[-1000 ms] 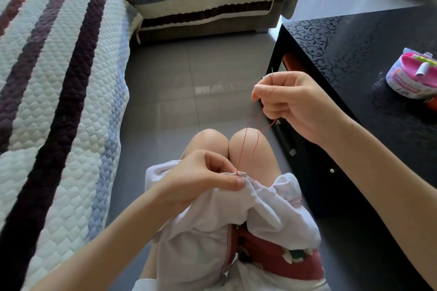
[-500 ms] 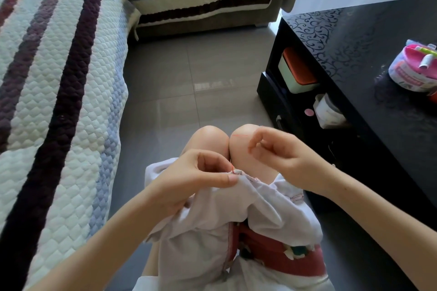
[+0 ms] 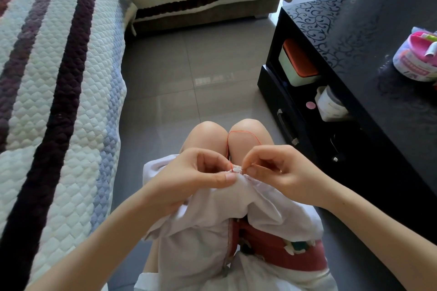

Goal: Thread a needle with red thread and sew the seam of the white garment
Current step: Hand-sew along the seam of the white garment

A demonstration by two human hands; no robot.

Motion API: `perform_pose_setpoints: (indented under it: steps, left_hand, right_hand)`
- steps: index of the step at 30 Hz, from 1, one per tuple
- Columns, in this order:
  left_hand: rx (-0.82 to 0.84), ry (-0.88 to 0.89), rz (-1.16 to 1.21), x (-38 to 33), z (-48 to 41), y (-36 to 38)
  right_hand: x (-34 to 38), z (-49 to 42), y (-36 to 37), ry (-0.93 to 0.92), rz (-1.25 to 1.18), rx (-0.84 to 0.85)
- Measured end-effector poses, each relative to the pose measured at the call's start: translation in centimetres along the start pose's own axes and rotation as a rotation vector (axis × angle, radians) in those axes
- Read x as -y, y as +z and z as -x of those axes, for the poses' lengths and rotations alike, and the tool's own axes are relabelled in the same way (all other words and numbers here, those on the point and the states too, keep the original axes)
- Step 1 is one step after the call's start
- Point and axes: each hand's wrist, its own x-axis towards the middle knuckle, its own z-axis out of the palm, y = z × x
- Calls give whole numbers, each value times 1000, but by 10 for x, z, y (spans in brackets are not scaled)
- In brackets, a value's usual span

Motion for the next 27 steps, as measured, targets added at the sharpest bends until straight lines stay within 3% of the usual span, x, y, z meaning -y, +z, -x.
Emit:
perform_pose_setpoints:
  steps: [20,27]
  left_hand:
    - [27,4,19,2,0,0]
    - [49,-17,159,1,-1,1]
  right_hand:
    - [-9,2,8,56,-232,26]
    - [-22,9,3,10,19,-113]
